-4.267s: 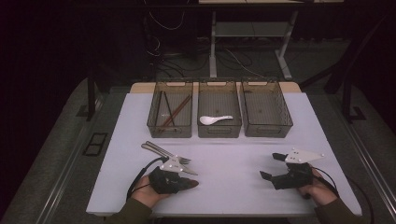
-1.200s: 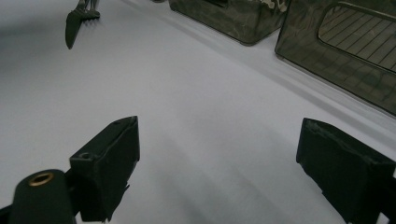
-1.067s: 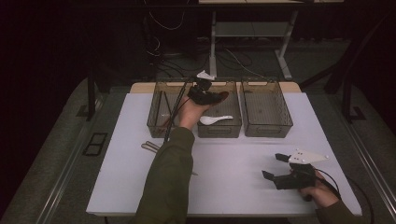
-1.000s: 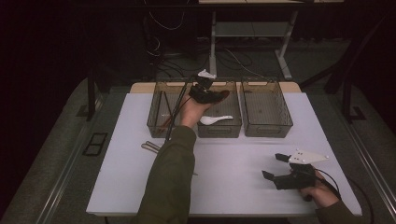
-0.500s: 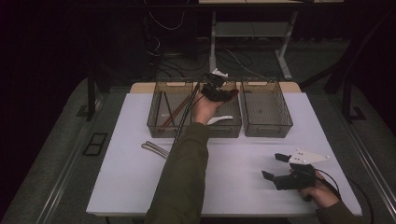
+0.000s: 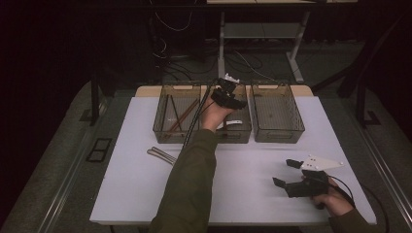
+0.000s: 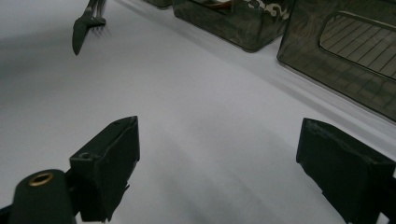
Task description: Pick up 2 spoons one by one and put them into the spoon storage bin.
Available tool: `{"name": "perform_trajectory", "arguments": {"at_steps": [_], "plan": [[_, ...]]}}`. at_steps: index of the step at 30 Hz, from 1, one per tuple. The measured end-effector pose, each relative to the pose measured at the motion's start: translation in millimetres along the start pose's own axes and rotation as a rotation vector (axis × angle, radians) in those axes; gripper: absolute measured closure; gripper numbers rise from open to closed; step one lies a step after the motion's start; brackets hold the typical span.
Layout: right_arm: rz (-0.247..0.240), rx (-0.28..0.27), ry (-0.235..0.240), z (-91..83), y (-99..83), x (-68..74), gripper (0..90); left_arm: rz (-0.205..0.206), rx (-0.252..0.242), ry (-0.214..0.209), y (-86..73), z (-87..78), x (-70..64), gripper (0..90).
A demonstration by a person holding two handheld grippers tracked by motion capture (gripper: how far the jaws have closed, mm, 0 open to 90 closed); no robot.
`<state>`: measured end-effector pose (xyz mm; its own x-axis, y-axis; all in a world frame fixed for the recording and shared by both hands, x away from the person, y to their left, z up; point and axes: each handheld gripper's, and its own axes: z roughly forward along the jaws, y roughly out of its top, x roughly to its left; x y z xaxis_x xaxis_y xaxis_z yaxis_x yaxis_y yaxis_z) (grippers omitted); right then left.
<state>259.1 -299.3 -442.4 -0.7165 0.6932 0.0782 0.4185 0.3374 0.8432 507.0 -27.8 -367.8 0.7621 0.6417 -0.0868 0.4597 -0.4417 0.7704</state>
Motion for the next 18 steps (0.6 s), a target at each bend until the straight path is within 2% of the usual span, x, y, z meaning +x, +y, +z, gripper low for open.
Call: {"name": "perform_trajectory", "arguments": {"at_steps": [1,8,11,14,18], "plan": [[0.0,0.0,0.0,0.2,-0.1,-0.1,13.2,-0.013,-0.009,-0.01,-0.6,-0.9,-1.1,33.0],[-0.003,0.002,-0.007,0.6,-0.3,-0.7,13.2,0.006,-0.017,-0.058,-12.1,-17.9,-6.5,24.3],[-0.001,0.005,-0.004,1.3,-0.3,-0.7,13.2,0.024,-0.026,-0.056,-19.2,-25.8,-10.6,22.9],[-0.005,0.004,-0.001,1.6,-0.3,-0.4,13.1,0.02,-0.038,-0.064,-28.8,-35.2,-15.2,21.7],[-0.004,0.007,-0.001,2.1,-0.4,-0.3,13.2,0.049,-0.036,-0.075,-38.5,-45.5,-19.3,21.1]]}}
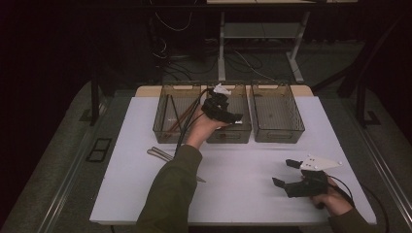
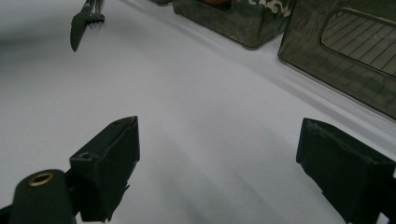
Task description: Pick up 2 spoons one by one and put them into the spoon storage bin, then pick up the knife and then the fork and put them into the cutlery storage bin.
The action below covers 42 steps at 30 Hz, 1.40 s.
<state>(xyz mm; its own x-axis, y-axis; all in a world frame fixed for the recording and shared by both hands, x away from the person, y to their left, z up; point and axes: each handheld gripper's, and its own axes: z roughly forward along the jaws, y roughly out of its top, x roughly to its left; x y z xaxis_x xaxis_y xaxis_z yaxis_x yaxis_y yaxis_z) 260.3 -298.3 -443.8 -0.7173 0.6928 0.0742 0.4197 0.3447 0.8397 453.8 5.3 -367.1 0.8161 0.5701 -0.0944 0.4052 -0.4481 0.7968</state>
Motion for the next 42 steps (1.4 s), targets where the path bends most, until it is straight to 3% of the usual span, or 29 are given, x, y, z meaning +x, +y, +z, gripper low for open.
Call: {"name": "perform_trajectory", "arguments": {"at_steps": [7,11,16,24,27,30,37,39,42], "plan": [[0.001,0.001,0.0,0.0,0.7,0.6,13.1,0.012,-0.007,-0.002,-16.2,-23.0,-9.9,20.6],[0.0,0.003,-0.002,0.5,1.6,1.5,13.2,0.042,-0.016,-0.008,-26.3,-37.9,-15.6,20.6],[-0.001,0.001,-0.008,0.2,1.7,1.6,13.2,0.037,-0.02,-0.015,-42.1,-54.1,-24.0,20.6],[0.001,0.002,-0.009,-0.2,0.1,0.5,13.2,0.045,-0.014,0.014,-68.5,-79.6,-31.2,25.7],[0.003,0.004,-0.007,-0.7,-0.1,0.9,13.2,0.046,-0.006,0.041,-79.7,-89.4,-30.9,32.5],[-0.001,0.004,-0.008,0.0,0.1,0.8,13.1,0.052,0.004,0.076,-89.4,-97.5,-29.3,46.0],[-0.002,0.003,-0.008,0.0,0.0,0.8,13.2,0.053,0.124,0.15,-118.6,-110.9,-13.4,80.7],[-0.002,0.004,-0.01,0.2,0.1,0.6,13.1,0.043,0.165,0.164,-128.8,-110.4,-6.0,87.3],[-0.003,0.005,-0.01,0.5,0.2,0.4,13.2,0.026,0.219,0.183,-141.4,-110.3,1.4,89.0]]}}
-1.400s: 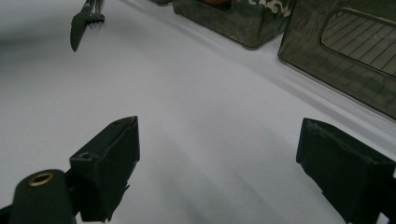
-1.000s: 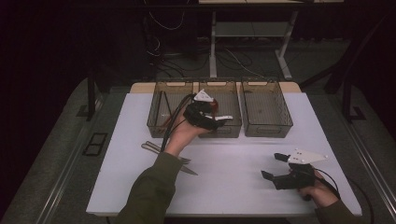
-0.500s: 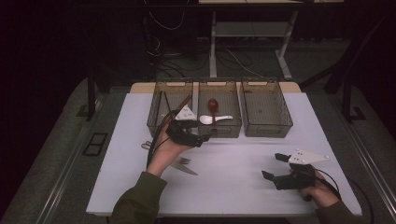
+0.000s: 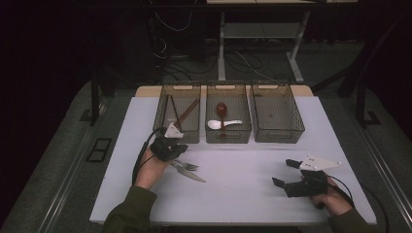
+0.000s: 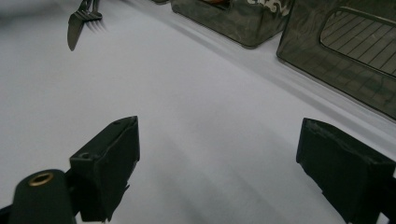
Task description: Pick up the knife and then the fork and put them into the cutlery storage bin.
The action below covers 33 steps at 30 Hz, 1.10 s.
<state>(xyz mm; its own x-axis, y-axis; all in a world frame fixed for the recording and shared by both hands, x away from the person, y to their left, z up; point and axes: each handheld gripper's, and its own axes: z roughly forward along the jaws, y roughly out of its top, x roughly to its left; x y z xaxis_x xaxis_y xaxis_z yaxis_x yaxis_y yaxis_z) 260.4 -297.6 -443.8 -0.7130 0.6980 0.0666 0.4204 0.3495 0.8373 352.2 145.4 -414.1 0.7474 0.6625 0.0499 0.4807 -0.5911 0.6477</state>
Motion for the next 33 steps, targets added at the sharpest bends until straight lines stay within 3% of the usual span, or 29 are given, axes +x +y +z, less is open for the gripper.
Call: {"name": "perform_trajectory", "arguments": {"at_steps": [10,27,33], "plan": [[-0.001,-0.002,0.0,-1.1,-0.2,0.6,13.1,-0.03,0.035,0.007,-25.6,-7.3,9.6,89.0],[0.0,-0.001,-0.002,-1.3,-0.4,0.2,13.2,0.006,0.101,-0.016,-32.9,-4.9,11.0,89.2],[0.003,-0.005,-0.005,-1.2,-0.7,-0.6,13.1,-0.013,0.11,0.008,-38.5,-10.7,23.4,89.1]]}}
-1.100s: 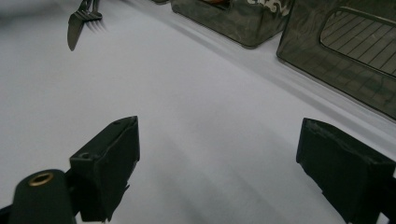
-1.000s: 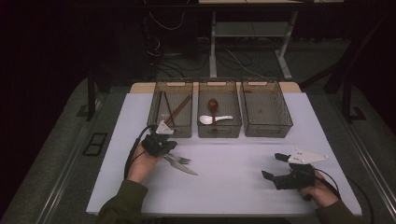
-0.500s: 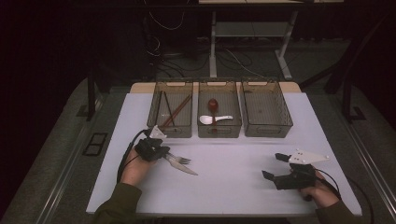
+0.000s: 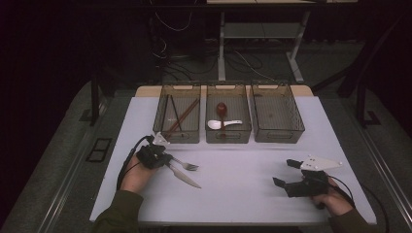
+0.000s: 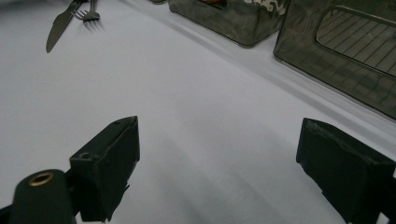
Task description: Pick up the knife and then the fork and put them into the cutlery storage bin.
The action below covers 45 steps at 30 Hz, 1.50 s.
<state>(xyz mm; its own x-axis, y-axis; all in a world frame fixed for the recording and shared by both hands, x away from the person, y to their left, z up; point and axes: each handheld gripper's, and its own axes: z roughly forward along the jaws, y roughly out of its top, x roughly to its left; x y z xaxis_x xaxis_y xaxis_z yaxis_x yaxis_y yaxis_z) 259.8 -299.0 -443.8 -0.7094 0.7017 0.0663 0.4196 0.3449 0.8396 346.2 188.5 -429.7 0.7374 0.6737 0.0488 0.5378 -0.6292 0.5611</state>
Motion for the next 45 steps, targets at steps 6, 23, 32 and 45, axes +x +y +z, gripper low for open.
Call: {"name": "perform_trajectory", "arguments": {"at_steps": [6,23,32,45], "plan": [[0.003,0.008,0.0,0.6,-0.1,0.3,13.2,-0.036,0.006,0.013,-7.1,-1.9,14.6,89.2],[0.004,0.011,0.002,1.6,-0.4,0.6,13.1,-0.065,0.028,0.009,-31.9,-21.0,22.3,89.2],[0.003,0.011,0.001,1.6,-0.5,0.6,13.2,-0.061,0.024,-0.038,-47.3,-32.6,5.2,89.2],[-0.002,0.013,0.003,2.2,-0.6,1.0,13.2,-0.05,0.006,-0.099,-71.0,-49.8,-23.7,89.2]]}}
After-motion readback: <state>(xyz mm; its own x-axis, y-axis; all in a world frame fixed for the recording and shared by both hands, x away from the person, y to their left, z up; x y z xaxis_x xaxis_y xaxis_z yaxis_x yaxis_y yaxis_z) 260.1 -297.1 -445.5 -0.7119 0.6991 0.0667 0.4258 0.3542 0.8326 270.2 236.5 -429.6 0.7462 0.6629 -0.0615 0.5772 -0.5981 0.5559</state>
